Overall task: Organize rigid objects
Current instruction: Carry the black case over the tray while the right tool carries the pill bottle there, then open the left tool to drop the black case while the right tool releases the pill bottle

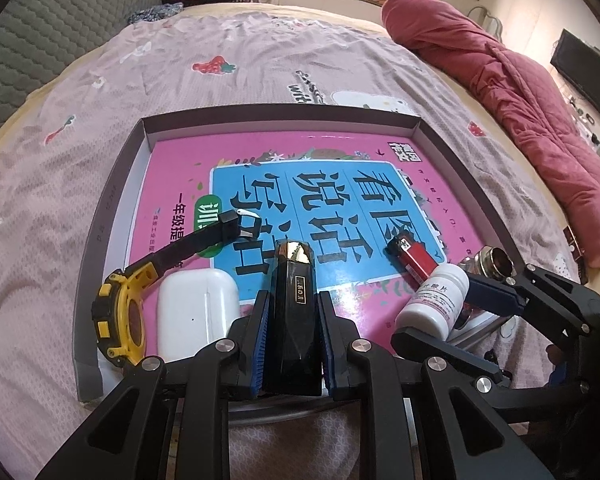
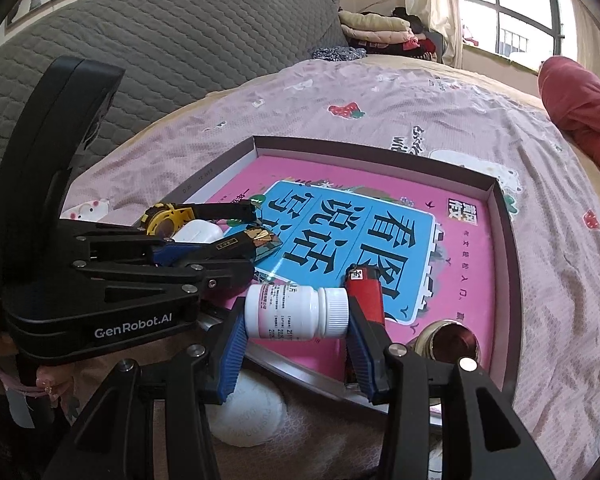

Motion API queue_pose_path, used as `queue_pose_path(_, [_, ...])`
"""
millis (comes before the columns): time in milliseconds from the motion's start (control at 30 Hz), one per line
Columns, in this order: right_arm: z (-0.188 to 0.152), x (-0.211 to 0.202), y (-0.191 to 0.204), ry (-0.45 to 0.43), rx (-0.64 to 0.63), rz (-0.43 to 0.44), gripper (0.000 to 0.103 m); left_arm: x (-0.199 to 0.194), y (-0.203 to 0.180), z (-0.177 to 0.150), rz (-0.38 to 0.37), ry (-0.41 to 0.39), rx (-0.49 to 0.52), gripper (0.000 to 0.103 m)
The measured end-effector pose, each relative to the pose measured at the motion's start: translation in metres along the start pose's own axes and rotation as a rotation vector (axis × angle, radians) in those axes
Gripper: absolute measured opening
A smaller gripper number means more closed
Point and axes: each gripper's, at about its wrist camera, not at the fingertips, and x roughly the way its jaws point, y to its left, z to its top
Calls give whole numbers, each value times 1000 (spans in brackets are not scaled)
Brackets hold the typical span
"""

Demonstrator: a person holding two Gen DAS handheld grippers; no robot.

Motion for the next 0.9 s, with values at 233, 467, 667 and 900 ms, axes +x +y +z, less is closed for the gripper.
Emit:
queue_pose_path(233, [0,0,-3,6,22,15,47,-1,0,0,2,4,-5,22])
queue_pose_path(467, [0,0,-3,10,26,17,47,-3,1,0,5,5,-9,22])
queue_pose_path(667, [0,0,-4,11,28,18,47,-3,2,1,6,6,-10,23])
queue_pose_path(900, [-1,0,-3,5,26,17,47,-4,2,1,1,4,-9,23])
